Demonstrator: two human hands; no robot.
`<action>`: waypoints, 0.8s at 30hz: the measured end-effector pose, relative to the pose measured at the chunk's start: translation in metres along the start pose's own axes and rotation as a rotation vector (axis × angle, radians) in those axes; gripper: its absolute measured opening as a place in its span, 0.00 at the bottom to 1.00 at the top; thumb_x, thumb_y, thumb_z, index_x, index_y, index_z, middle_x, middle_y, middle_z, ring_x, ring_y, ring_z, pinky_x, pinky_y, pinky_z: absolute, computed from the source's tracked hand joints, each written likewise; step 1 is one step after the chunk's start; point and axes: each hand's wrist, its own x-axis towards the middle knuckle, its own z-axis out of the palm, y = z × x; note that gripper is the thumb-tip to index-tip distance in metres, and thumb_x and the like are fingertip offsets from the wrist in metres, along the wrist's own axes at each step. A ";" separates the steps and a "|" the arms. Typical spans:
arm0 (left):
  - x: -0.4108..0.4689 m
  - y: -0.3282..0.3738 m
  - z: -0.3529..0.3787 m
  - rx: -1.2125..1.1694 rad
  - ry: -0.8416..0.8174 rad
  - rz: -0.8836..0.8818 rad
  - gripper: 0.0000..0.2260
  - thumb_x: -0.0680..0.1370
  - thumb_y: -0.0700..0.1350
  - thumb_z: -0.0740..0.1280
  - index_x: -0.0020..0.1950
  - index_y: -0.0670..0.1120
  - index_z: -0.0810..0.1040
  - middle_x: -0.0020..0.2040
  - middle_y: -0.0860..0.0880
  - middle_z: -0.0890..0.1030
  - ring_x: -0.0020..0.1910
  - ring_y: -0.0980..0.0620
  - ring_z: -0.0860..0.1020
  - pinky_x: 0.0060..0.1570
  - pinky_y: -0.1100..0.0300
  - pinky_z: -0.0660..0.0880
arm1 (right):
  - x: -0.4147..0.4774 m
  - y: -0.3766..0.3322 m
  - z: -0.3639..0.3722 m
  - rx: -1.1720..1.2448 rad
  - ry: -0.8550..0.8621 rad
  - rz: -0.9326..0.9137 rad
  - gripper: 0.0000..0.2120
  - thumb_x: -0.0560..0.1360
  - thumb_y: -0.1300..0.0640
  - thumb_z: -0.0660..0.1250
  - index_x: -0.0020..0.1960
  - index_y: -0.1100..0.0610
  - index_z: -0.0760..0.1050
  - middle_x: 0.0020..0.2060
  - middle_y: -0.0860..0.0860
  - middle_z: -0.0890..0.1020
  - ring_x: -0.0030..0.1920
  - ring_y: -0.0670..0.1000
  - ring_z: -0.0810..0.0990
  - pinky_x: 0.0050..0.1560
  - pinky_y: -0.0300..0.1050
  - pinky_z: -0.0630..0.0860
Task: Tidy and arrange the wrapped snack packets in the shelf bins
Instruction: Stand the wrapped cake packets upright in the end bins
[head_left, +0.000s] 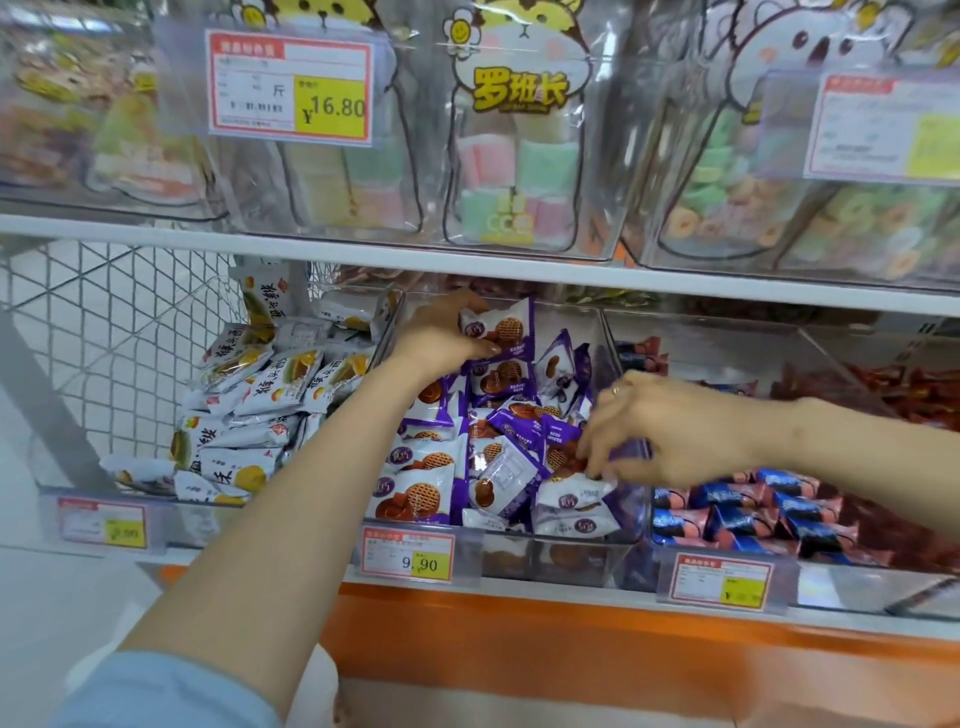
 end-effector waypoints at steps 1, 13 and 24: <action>0.000 -0.001 0.000 -0.005 0.008 -0.001 0.23 0.71 0.47 0.74 0.64 0.49 0.72 0.65 0.49 0.74 0.59 0.49 0.74 0.51 0.63 0.69 | 0.007 0.003 -0.005 0.101 0.059 0.042 0.09 0.74 0.49 0.66 0.49 0.50 0.83 0.46 0.41 0.83 0.45 0.38 0.76 0.54 0.36 0.68; 0.001 -0.040 -0.029 -0.091 0.183 -0.017 0.25 0.68 0.45 0.76 0.64 0.49 0.75 0.61 0.52 0.78 0.58 0.50 0.77 0.59 0.56 0.73 | 0.117 0.009 0.030 -0.312 -0.175 0.529 0.22 0.72 0.38 0.66 0.34 0.55 0.67 0.30 0.49 0.70 0.33 0.49 0.71 0.35 0.41 0.66; 0.004 -0.022 -0.028 -0.012 0.090 -0.014 0.26 0.69 0.46 0.75 0.65 0.46 0.73 0.63 0.50 0.74 0.62 0.48 0.72 0.60 0.57 0.69 | 0.080 0.015 0.001 0.501 0.314 0.639 0.20 0.69 0.51 0.74 0.54 0.55 0.67 0.43 0.47 0.74 0.41 0.47 0.73 0.35 0.38 0.67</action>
